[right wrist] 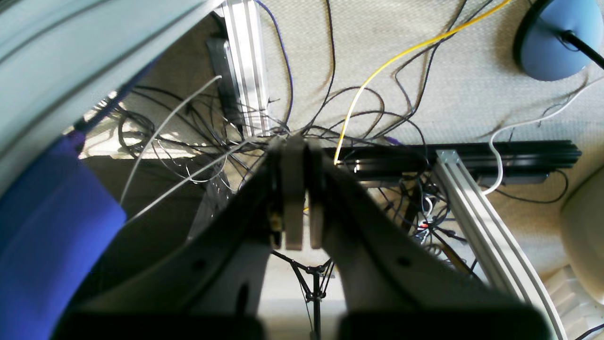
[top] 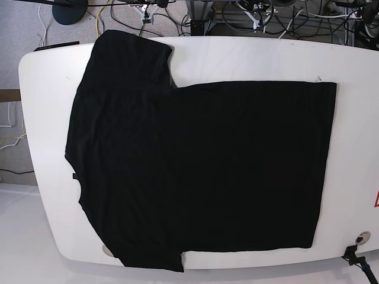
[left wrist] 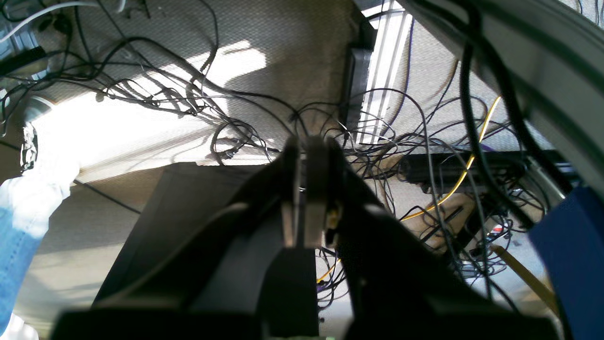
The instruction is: Fold the T-shirt properly
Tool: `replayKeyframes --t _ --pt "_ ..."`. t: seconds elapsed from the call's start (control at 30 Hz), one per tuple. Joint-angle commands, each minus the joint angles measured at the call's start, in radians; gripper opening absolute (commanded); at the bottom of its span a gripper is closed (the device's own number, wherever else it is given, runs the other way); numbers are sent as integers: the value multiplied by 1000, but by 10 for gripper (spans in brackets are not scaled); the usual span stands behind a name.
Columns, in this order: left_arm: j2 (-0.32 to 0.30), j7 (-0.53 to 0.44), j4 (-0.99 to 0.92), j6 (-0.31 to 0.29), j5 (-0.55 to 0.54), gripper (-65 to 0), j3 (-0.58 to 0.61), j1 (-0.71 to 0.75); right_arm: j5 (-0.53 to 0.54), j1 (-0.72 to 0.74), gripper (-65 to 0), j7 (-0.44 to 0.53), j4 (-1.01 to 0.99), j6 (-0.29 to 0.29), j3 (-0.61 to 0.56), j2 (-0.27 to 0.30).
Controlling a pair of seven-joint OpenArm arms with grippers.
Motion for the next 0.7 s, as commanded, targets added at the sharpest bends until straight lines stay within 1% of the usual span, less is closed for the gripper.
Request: replayKeyframes --t 0.0,0.17,0.3,0.33,0.43,0.67 --pt "-19 7 45 -4 2 -650 -2 27 1 -11 -647 -4 2 1 1 4" --pt "-78 21 215 -8 -20 -650 7 152 8 -58 -647 -4 9 2 7 19" --pt "-134 23 371 -14 -45 -645 12 272 11 -131 -648 -5 49 6 6 59" --pt "-90 25 317 -9 -31 -638 4 229 12 -95 -641 3 69 6 2 27" --pt "-84 25 315 -9 -26 -636 4 222 12 -94 -641 -4 108 6 2 27" --pt "-83 25 315 -9 -26 -636 4 222 9 -98 -641 -6 109 6 2 17"
